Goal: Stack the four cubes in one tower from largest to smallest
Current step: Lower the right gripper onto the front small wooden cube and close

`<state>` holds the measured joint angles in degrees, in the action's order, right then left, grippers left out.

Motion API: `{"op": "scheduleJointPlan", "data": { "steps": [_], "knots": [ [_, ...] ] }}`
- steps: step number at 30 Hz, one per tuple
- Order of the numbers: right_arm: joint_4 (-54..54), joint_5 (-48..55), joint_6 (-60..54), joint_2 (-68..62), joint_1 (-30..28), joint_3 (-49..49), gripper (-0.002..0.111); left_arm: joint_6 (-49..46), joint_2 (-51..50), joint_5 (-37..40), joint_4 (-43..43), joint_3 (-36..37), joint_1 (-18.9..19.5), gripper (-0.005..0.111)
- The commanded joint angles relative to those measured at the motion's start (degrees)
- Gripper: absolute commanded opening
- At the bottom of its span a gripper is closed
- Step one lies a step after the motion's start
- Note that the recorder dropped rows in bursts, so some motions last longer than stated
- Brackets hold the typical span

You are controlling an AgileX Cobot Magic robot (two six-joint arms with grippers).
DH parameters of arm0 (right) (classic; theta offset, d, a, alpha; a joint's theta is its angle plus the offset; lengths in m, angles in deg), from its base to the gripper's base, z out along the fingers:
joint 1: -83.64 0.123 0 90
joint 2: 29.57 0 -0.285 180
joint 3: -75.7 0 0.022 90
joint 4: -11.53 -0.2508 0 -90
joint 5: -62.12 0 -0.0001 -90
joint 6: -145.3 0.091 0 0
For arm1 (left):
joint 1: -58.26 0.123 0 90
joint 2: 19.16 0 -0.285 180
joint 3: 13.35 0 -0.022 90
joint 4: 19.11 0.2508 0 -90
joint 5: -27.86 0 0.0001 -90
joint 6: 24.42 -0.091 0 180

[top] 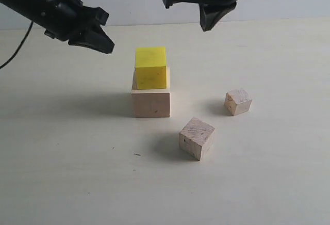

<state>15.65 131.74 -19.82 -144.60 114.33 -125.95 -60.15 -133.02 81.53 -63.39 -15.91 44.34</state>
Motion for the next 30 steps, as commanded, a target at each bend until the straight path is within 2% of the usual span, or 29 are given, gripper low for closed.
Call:
{"op": "scheduleJointPlan", "data": {
  "steps": [1, 5, 9, 13, 16, 19, 22, 26, 28, 30],
  "knots": [
    [-0.7, -6.5, -1.1, 5.4, -0.1, 11.3, 0.0, 1.6, 5.4, -2.7, 2.7, 2.8, 0.3, 0.0],
    [-6.2, -13.1, -8.4, 11.7, -0.1, 22.6, 0.0, 1.6, 10.7, -7.2, 2.7, 8.1, 0.3, 0.0],
    [-9.0, -13.3, -16.0, 16.2, -0.1, 30.6, 0.0, 1.6, 15.3, -10.0, 2.0, 13.2, 0.2, 0.0],
    [-10.1, -11.9, -26.6, 16.8, -0.1, 34.7, 0.0, 1.6, 18.5, -9.9, 1.8, 15.8, 0.2, 0.0],
    [-16.1, -13.2, -35.1, 16.1, -0.1, 36.2, 0.001, 1.6, 20.4, -9.7, 1.8, 16.8, 0.2, 0.0],
    [-21.8, -14.4, -42.7, 14.8, -0.1, 36.2, 0.012, 1.6, 21.4, -9.1, 1.8, 17.1, 0.2, 0.0],
    [-23.6, -15.4, -48.1, 13.7, -0.1, 36.2, 0.032, 1.6, 21.5, -8.6, 1.7, 17.1, 0.2, 0.0],
    [-23.0, -15.7, -48.5, 11.0, -0.1, 36.2, 0.061, 1.6, 21.5, -7.6, 1.7, 17.1, 0.2, 0.0],
    [-23.0, -16.6, -48.5, 9.6, -0.1, 36.2, 0.068, 1.6, 21.5, -7.1, 1.7, 17.1, 0.2, 0.0],
    [-23.0, -16.9, -48.5, 8.1, -0.1, 36.2, 0.069, 1.6, 21.5, -6.7, 1.7, 17.1, 0.2, 0.0]
  ]
}}
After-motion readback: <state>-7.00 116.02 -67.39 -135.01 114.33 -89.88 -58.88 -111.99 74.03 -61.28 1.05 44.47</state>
